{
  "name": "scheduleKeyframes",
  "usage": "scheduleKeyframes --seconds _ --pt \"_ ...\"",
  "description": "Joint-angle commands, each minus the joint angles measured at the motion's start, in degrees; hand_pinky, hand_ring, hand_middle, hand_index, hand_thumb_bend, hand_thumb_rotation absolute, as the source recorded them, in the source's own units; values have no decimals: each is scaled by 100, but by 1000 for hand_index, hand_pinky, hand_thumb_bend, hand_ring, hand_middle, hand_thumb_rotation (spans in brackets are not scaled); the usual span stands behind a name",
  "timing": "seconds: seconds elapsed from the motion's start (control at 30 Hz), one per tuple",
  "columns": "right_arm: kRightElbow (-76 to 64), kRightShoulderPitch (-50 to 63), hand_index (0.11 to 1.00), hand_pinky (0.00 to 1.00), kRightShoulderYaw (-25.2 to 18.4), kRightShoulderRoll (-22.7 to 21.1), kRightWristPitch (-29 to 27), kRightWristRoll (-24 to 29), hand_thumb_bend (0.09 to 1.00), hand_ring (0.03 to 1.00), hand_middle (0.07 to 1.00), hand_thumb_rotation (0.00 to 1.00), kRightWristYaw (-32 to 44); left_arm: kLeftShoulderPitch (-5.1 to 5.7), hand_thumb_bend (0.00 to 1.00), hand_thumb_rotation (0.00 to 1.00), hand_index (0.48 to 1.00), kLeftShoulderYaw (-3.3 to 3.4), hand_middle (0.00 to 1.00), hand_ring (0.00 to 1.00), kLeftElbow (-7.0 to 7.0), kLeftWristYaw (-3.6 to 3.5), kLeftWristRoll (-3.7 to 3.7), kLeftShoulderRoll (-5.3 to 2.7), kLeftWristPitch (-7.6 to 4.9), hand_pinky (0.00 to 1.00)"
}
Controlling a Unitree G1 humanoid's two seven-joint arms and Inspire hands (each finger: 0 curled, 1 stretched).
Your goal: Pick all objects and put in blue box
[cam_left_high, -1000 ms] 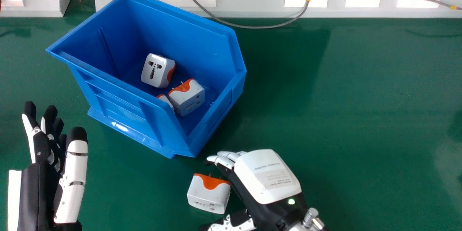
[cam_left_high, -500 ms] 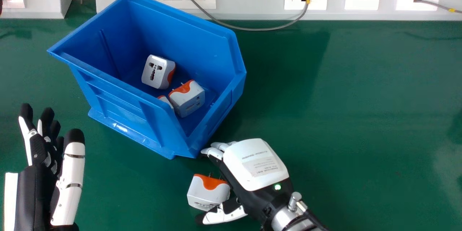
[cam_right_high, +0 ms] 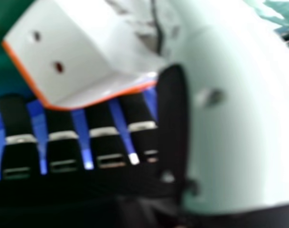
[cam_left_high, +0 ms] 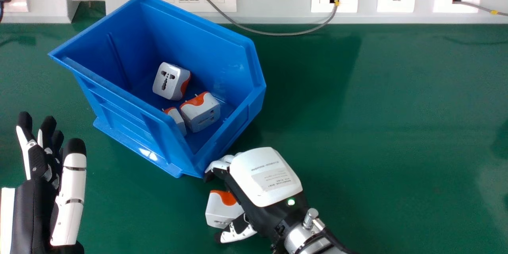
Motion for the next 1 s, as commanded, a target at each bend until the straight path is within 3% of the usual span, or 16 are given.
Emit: scheduleKeyframes --seconds 0.0,0.1,0.17,0.27,0.33,0.37,0.43,0.63,0.73,0.87,0.97 --pt "543 137 535 508 63 -258 161 -119 557 552 597 35 60 -47 304 710 1000 43 1000 1000 -203 15 6 58 23 1000" --pt "682 90 498 397 53 -256 62 -54 524 439 532 7 -128 -79 259 688 1000 41 1000 1000 -257 3 9 84 94 1000" --pt "734 49 507 324 42 -245 51 -4 516 395 498 1 -126 -96 263 695 1000 38 1000 1000 -284 12 49 96 125 1000" --pt "658 32 543 233 -126 -152 181 409 505 360 474 0 614 -106 295 714 1000 18 1000 1000 -336 22 28 93 205 1000" --pt "603 6 522 228 -244 -102 255 720 508 334 459 3 1134 -108 298 717 1000 10 1000 1000 -367 16 19 95 251 1000" --pt "583 -8 503 243 -262 -104 267 787 495 349 463 77 1242 -109 295 717 1000 10 1000 1000 -373 14 18 96 264 1000" --pt "500 10 489 279 -328 -112 249 942 485 387 486 135 1380 -117 306 717 1000 13 1000 1000 -367 8 -5 87 262 1000" --pt "137 152 487 314 -456 -111 419 1057 479 430 526 150 1537 -142 309 716 1000 16 1000 1000 -304 -26 -20 86 206 1000" --pt "-64 237 488 316 -529 -113 482 1086 478 436 534 149 1570 -153 289 721 1000 7 1000 1000 -256 -33 25 78 133 1000" --pt "-705 475 487 288 -636 -198 646 1062 478 402 515 147 1623 -149 310 705 998 -9 1000 1000 -229 -42 18 56 79 1000" --pt "-1325 732 480 218 -770 -301 711 1051 479 312 423 147 1628 -149 299 711 1000 -13 1000 1000 -224 -54 33 77 63 1000"
